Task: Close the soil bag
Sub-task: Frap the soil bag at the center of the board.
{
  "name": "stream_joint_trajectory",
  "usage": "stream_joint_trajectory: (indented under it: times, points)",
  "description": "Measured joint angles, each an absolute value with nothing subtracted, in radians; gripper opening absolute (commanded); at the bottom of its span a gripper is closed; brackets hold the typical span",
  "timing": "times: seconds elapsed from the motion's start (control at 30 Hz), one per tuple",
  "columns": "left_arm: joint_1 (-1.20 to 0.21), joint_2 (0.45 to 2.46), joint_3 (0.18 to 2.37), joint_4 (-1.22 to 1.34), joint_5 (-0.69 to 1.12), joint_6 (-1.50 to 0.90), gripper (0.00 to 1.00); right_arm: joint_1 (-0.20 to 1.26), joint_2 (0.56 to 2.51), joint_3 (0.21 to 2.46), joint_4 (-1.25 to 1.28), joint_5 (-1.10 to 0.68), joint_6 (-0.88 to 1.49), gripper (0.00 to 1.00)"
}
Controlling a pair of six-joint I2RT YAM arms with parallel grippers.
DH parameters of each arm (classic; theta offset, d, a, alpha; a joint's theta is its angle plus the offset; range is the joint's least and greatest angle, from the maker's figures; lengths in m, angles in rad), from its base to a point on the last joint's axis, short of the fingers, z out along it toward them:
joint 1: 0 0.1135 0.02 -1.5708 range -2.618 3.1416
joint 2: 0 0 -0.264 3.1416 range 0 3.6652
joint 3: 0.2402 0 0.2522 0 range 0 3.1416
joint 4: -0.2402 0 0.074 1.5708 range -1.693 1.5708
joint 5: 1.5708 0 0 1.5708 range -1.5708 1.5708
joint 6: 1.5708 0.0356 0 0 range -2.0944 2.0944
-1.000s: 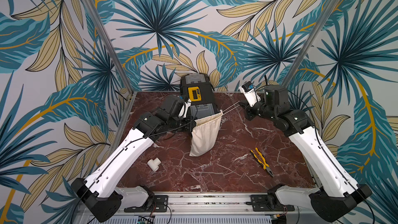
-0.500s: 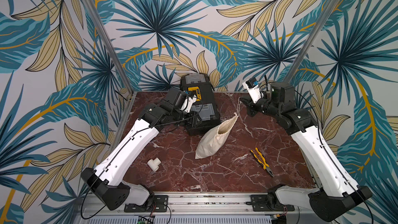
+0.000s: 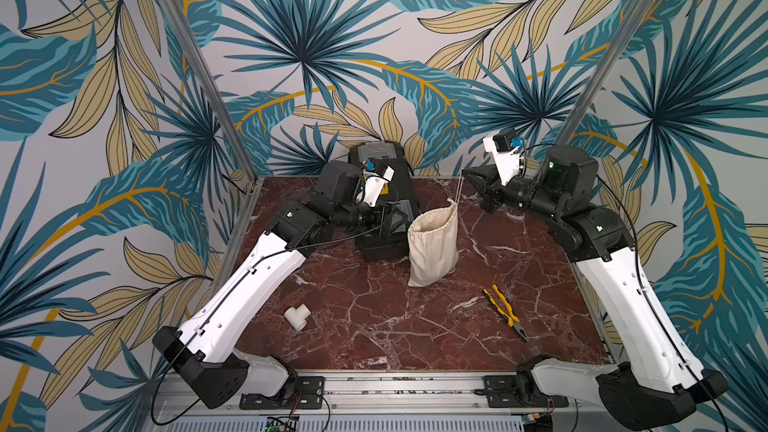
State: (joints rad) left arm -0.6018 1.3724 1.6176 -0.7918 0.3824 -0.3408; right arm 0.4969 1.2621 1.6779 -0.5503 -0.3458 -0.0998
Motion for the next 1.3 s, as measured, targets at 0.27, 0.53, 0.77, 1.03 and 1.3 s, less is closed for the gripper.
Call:
stream_joint_trajectory:
  times: [0.27,0.53,0.77,1.03,1.3]
  points:
    - [-0.607,1.317,1.536,-0.654,0.417,-0.309,0.51,0.499,1.267,1.732,-0.558,-0.341,-0.061,0.0]
    - [-0.622,1.327,1.53,-0.503,0.457,-0.269,0.49,0.499,1.284,1.723,-0.545,-0.363,-0.012,0.0]
    - [-0.658,1.398,1.53,-0.414,0.503,-0.215,0.46,0.5,1.285,1.68,-0.513,-0.393,0.047,0.0]
    - [-0.667,1.439,1.518,-0.366,0.563,-0.17,0.46,0.505,1.284,1.631,-0.434,-0.434,0.126,0.0]
    - [-0.67,1.474,1.522,-0.329,0.609,-0.127,0.46,0.513,1.283,1.628,-0.417,-0.443,0.159,0.0]
